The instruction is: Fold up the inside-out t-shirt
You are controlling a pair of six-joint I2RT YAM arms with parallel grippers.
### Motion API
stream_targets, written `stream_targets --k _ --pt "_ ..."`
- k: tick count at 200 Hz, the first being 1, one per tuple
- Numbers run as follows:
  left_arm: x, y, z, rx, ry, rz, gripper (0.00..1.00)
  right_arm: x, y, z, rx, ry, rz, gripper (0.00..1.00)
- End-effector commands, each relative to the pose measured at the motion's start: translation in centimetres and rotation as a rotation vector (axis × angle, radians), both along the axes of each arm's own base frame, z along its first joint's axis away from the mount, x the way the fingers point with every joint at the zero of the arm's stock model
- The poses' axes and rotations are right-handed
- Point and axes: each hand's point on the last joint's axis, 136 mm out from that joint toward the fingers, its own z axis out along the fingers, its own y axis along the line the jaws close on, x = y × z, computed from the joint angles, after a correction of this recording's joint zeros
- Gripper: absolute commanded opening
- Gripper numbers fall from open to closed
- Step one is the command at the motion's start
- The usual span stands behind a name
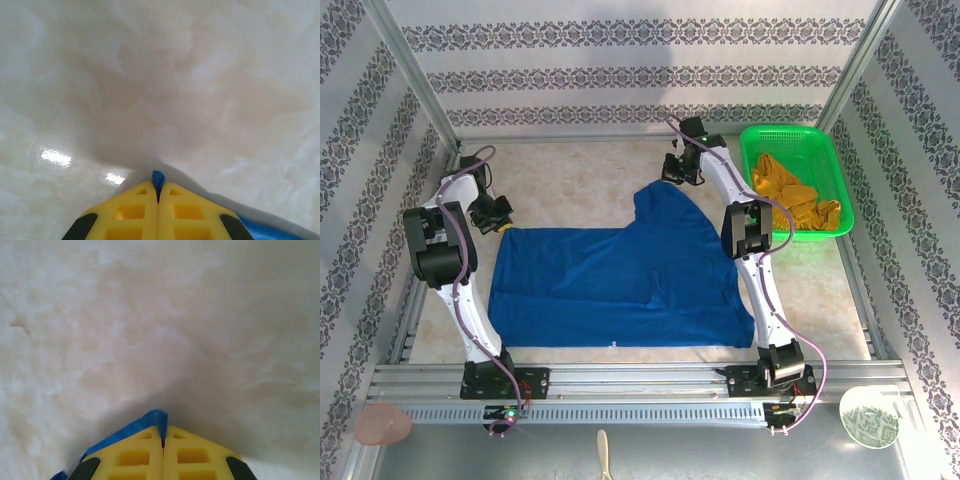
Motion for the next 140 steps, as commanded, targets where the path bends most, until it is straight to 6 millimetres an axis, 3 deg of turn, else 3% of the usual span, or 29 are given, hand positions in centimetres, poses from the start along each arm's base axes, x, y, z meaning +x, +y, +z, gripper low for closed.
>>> stream_targets --k 1,24,66,101,140 --pt "1.0 0.3 0.9 -0.014 -0.037 0.001 0.0 0.9 -0.2 10.1 0.09 -0.165 -0.005 0.0" --pt "1.0 0.2 1.3 -0.018 -0.048 0.007 0.0 0.1 0.1 13.3 0.125 -0.202 0.005 0.0" --pt "0.6 0.7 2.2 0.004 -0.065 0.016 0.0 -2.1 -0.1 16.2 0.139 -0.234 0.018 0.0" --pt "0.2 1.1 1.9 0.001 -0.067 0.028 0.0 -4.2 -0.5 17.7 0.157 -0.265 0.015 0.0" --pt "0.3 0.6 2.2 -0.033 -0.101 0.035 0.0 -6.3 -0.5 17.1 0.193 -0.253 0.014 0.0"
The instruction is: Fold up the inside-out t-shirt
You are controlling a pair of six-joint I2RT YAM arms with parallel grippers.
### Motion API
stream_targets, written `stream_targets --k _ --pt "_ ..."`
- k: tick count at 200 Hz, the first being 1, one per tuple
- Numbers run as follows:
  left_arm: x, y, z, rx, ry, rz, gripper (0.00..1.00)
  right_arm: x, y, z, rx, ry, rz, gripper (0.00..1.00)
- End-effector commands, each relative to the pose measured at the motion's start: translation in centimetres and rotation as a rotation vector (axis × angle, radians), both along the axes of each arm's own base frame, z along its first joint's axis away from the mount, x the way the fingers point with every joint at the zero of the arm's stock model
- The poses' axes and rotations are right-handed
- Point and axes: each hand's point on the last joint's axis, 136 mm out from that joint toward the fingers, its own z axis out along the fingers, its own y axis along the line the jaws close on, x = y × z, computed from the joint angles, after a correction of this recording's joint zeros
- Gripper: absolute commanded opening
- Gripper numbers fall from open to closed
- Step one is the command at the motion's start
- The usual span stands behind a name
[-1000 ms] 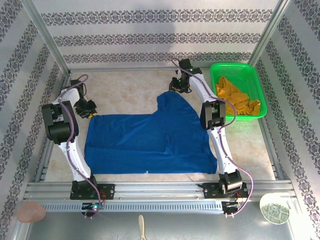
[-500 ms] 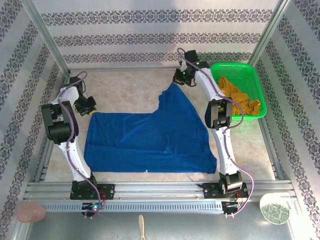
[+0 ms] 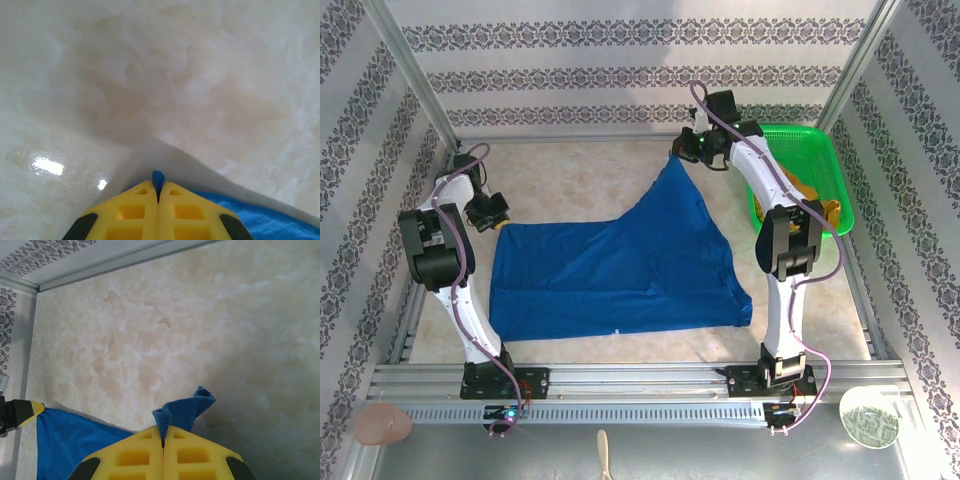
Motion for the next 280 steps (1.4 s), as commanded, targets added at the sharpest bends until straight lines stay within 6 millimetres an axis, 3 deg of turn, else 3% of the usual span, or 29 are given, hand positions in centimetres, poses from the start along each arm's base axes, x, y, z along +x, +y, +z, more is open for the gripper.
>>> stream_targets --k 1,59,115,205,280 --pt "0.1 0.0 1.5 -0.021 -0.062 0.019 0.0 -0.6 0.1 1.5 0.054 -0.046 0.0 0.0" --pt "-1.3 -0.7 4.0 -0.064 -0.175 0.103 0.0 -4.7 -0.6 2.5 0.101 -0.07 -0.018 0.0" --pt "-4.1 0.0 3.5 -0.101 -0.185 0.217 0.0 -9.8 -1.9 3.2 0.111 -0.096 -0.045 0.0" --pt "-7.3 1.2 3.8 -0.167 -0.221 0.383 0.0 -18.2 -4.2 1.3 0.119 -0.074 -0.114 0.0" --pt "-9.5 -0.1 3.5 -0.215 -0.215 0.409 0.0 -24.1 -6.1 -0.8 0.121 -0.049 -0.184 0.0"
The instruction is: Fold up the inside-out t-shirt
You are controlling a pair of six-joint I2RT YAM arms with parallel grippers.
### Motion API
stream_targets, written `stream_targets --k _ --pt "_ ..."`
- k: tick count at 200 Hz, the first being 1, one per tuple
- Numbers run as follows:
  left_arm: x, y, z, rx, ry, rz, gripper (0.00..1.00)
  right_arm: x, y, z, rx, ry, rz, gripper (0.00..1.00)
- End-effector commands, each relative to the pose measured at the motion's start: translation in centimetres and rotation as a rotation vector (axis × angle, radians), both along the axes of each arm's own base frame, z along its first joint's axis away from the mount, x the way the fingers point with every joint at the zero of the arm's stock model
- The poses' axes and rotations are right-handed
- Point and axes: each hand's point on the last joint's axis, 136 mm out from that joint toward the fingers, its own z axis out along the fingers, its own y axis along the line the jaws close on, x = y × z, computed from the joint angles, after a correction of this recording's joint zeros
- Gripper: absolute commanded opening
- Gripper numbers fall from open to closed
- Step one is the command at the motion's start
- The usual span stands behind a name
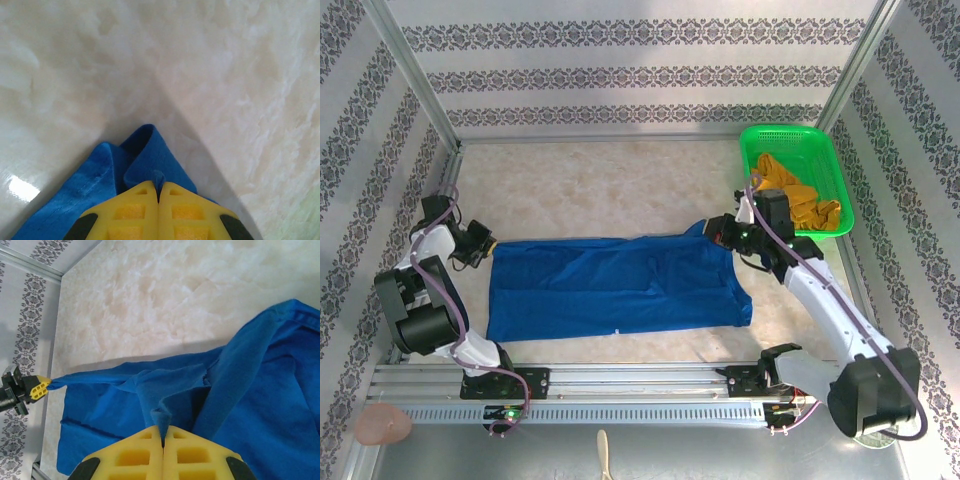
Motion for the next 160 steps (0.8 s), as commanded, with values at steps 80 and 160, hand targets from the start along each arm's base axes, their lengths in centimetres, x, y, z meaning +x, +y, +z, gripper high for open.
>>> stream_targets --k 80,160 --pt "-2.4 -0.7 -0.9 -0.03 0.0 0.047 0.0 -5.6 -1.6 -3.3 0.007 0.067 -0.07 0.0" --pt "-1.9 0.7 -2.7 -0.008 0.05 0.049 0.0 -8.8 -1.3 -6.5 0.015 0.136 -0.061 0.0"
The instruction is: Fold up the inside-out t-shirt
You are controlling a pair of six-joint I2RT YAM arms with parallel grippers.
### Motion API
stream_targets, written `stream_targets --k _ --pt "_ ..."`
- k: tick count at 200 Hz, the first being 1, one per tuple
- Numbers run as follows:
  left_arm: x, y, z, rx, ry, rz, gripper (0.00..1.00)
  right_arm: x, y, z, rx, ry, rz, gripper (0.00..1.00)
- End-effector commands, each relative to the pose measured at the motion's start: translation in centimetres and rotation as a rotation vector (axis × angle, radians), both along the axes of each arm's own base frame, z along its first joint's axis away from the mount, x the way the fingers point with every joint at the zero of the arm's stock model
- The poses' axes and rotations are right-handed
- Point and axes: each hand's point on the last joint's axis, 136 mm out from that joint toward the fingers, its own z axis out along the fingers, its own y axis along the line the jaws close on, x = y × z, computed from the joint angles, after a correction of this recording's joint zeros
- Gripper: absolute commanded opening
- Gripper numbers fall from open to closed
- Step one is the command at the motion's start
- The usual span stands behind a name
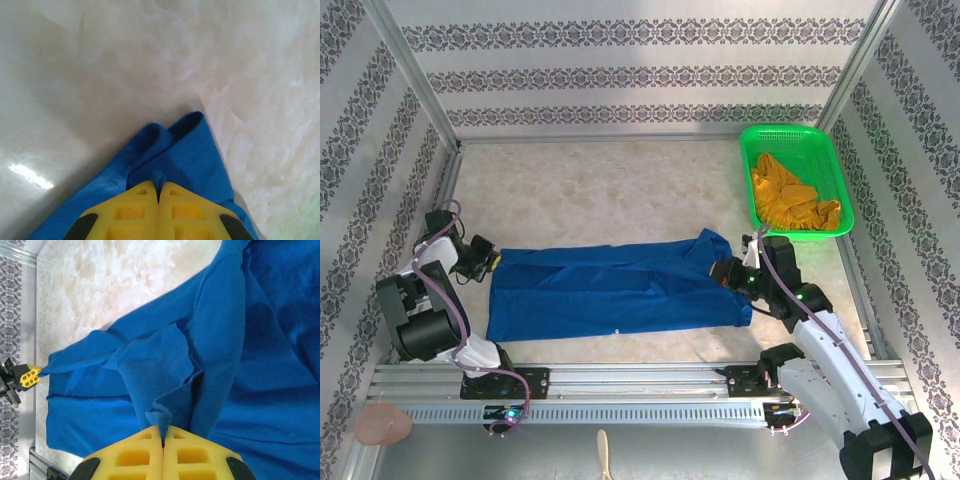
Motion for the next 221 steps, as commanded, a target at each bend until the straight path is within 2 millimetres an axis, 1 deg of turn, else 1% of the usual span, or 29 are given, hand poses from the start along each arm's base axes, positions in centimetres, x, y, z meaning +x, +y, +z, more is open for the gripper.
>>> stream_targets --k 1,34,57,82,88,97,101,106,113,119,127,138,143,145,157,173,187,202,209,210,221 --pt "0.9 1.5 0.0 0.044 -0.013 0.009 0.0 -0.9 -0.3 -1.1 -0.008 0.033 -0.021 0.0" --pt "1.1 1.5 -0.3 0.037 -0.014 0.007 0.0 -1.3 -0.1 -2.0 -0.011 0.053 -0.017 0.0" --pt "1.2 1.6 -0.5 0.035 -0.011 0.005 0.0 -1.6 0.2 -2.1 -0.017 0.056 -0.008 0.0" --pt "1.4 1.6 -0.2 0.033 -0.021 0.005 0.0 -2.4 0.6 -2.6 -0.022 0.07 0.007 0.0" --pt "1.4 1.6 0.0 0.033 -0.024 0.005 0.02 -2.7 0.7 -2.7 -0.023 0.076 0.01 0.0" --pt "1.4 1.5 0.4 0.034 -0.032 0.005 0.08 -3.4 0.8 -3.2 -0.027 0.09 0.02 0.0" --pt "1.4 1.5 0.6 0.035 -0.036 0.003 0.14 -3.7 0.8 -3.4 -0.03 0.097 0.021 0.0" --pt "1.4 1.5 0.9 0.038 -0.043 0.003 0.21 -4.2 0.7 -3.6 -0.037 0.106 0.024 0.1" --pt "1.4 1.5 1.4 0.043 -0.055 0.002 0.34 -4.7 0.4 -3.8 -0.047 0.114 0.021 0.24" --pt "1.4 1.5 1.8 0.049 -0.063 0.002 0.44 -5.2 0.1 -4.0 -0.059 0.123 0.015 0.33" --pt "1.4 1.6 2.5 0.059 -0.077 0.001 0.58 -5.6 -0.5 -4.0 -0.077 0.124 0.0 0.39" --pt "1.4 1.8 3.6 0.076 -0.098 -0.003 0.67 -6.0 -1.4 -3.6 -0.102 0.11 -0.022 0.43" --pt "1.4 1.8 4.2 0.086 -0.107 -0.004 0.69 -6.0 -1.7 -3.4 -0.113 0.104 -0.032 0.44" --pt "1.4 1.8 4.4 0.09 -0.111 -0.005 0.72 -6.0 -1.8 -3.3 -0.117 0.099 -0.032 0.44" --pt "1.4 1.9 5.8 0.109 -0.134 -0.01 0.78 -5.5 -2.0 -2.8 -0.129 0.088 -0.033 0.45" --pt "1.5 1.4 7.3 0.109 -0.175 -0.022 0.85 -4.1 -1.3 -2.4 -0.138 0.076 0.003 0.44" --pt "1.8 0.4 8.3 0.101 -0.209 -0.056 0.89 -2.1 -0.2 -1.6 -0.15 0.042 0.048 0.44" --pt "2.3 -1.2 8.7 0.074 -0.221 -0.115 0.94 0.4 1.3 -1.0 -0.158 0.011 0.111 0.45" --pt "2.5 -2.0 8.9 0.06 -0.224 -0.142 0.96 1.4 2.1 -1.0 -0.165 0.009 0.148 0.45" --pt "2.5 -2.1 8.8 0.058 -0.222 -0.146 0.96 1.6 2.3 -0.8 -0.162 0.001 0.151 0.45" --pt "2.8 -3.2 8.8 0.044 -0.218 -0.18 0.98 3.1 3.5 -1.1 -0.185 0.006 0.209 0.46"
